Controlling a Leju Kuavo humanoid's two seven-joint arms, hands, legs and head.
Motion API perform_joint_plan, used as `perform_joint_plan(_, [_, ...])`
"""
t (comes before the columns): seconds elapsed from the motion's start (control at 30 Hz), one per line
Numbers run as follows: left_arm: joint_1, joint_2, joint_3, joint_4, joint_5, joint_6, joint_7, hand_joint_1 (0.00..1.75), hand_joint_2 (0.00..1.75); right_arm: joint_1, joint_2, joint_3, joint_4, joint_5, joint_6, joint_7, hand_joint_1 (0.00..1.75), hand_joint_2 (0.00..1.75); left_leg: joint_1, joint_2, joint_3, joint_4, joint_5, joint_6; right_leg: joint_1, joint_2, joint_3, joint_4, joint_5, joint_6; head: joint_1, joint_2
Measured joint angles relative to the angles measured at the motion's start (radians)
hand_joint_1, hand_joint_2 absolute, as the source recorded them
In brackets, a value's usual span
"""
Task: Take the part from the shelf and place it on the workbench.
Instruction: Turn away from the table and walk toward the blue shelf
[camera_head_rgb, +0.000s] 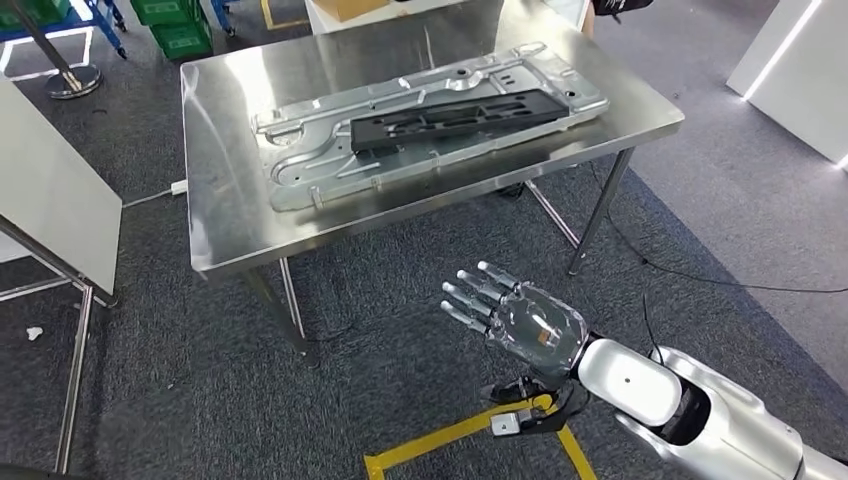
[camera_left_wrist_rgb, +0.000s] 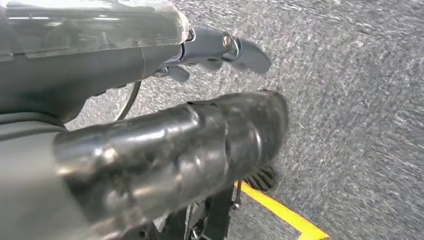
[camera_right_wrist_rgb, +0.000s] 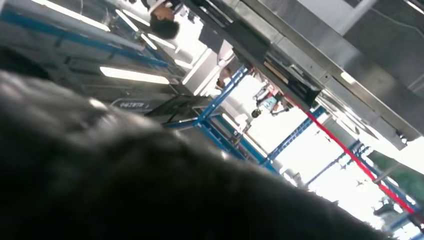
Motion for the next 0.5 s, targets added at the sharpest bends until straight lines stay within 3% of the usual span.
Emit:
perform_joint_plan(0.07, [0.004, 0.000, 0.000, 0.000, 0.000, 0.001, 0.000, 0.00, 0.00, 0.001, 0.000, -0.002, -0.003, 0.000, 0.000, 0.001, 0.00, 0.00, 0.003, 0.019, -0.013, 0.023, -0.015, -0.003, 0.003, -0.017, -0.004, 0.000, 0.005, -0.019, 0.000, 0.000])
perform_joint_plan(0.1, [0.004, 0.000, 0.000, 0.000, 0.000, 0.002, 0.000, 0.00, 0.00, 0.001, 0.000, -0.003, -0.005, 0.000, 0.000, 0.001, 0.00, 0.00, 0.001, 0.037, -0.029, 0.060, -0.040, -0.001, 0.006, -0.028, -0.006, -0.001, 0.008, -0.026, 0.000, 0.000])
perform_joint_plan(0.13, [0.003, -0.001, 0.000, -0.001, 0.000, 0.002, 0.000, 0.00, 0.00, 0.001, 0.000, -0.005, -0.006, 0.000, 0.000, 0.001, 0.00, 0.00, -0.002, 0.056, -0.052, 0.117, -0.076, 0.002, 0.010, -0.038, -0.009, -0.002, 0.011, -0.032, 0.000, 0.000])
perform_joint_plan(0.2, [0.001, -0.001, 0.000, -0.001, 0.000, 0.003, 0.000, 0.00, 0.00, 0.003, 0.000, -0.006, -0.007, 0.000, 0.000, 0.001, 0.00, 0.00, -0.009, 0.070, -0.102, 0.242, -0.141, 0.009, 0.020, -0.058, -0.016, -0.002, 0.015, -0.039, 0.000, 0.000])
perform_joint_plan(0.23, [0.001, -0.001, 0.000, -0.001, 0.000, 0.003, 0.000, 0.00, 0.00, 0.004, 0.000, -0.006, -0.007, 0.000, 0.000, 0.001, 0.00, 0.00, -0.012, 0.071, -0.113, 0.276, -0.153, 0.014, 0.025, -0.068, -0.020, -0.002, 0.016, -0.041, 0.000, 0.000])
perform_joint_plan(0.27, [0.002, -0.001, 0.000, -0.001, 0.000, 0.003, 0.000, 0.00, 0.00, 0.005, 0.000, -0.006, -0.007, 0.000, 0.000, 0.001, 0.00, 0.00, -0.016, 0.073, -0.105, 0.276, -0.146, 0.021, 0.031, -0.079, -0.021, -0.002, 0.017, -0.042, 0.000, 0.000])
perform_joint_plan(0.3, [0.002, -0.001, 0.000, -0.001, 0.000, 0.003, 0.000, 0.00, 0.00, 0.005, 0.000, -0.006, -0.007, 0.000, 0.000, 0.001, 0.00, 0.00, -0.023, 0.077, -0.077, 0.237, -0.124, 0.031, 0.035, -0.089, -0.021, -0.002, 0.017, -0.043, 0.000, 0.000])
perform_joint_plan(0.4, [0.001, 0.000, 0.000, -0.003, 0.000, 0.002, 0.000, 0.00, 0.00, 0.005, -0.002, -0.011, -0.012, 0.000, -0.001, 0.002, 0.00, 0.00, -0.050, 0.125, 0.030, 0.055, -0.066, 0.069, 0.045, -0.120, -0.017, -0.004, 0.018, -0.041, 0.000, 0.000])
perform_joint_plan(0.47, [-0.001, 0.000, 0.000, -0.004, 0.000, 0.001, -0.001, 0.00, 0.00, 0.005, -0.003, -0.013, -0.015, 0.000, -0.001, 0.002, 0.00, 0.00, -0.061, 0.136, 0.042, 0.017, -0.065, 0.075, 0.045, -0.140, -0.015, -0.008, 0.020, -0.035, 0.000, 0.000])
perform_joint_plan(0.5, [0.000, 0.000, 0.000, -0.004, 0.000, 0.001, -0.001, 0.00, 0.00, 0.005, -0.003, -0.013, -0.016, 0.000, -0.001, 0.002, 0.00, 0.00, -0.062, 0.124, 0.042, 0.009, -0.059, 0.074, 0.044, -0.150, -0.012, -0.012, 0.022, -0.030, 0.000, 0.000])
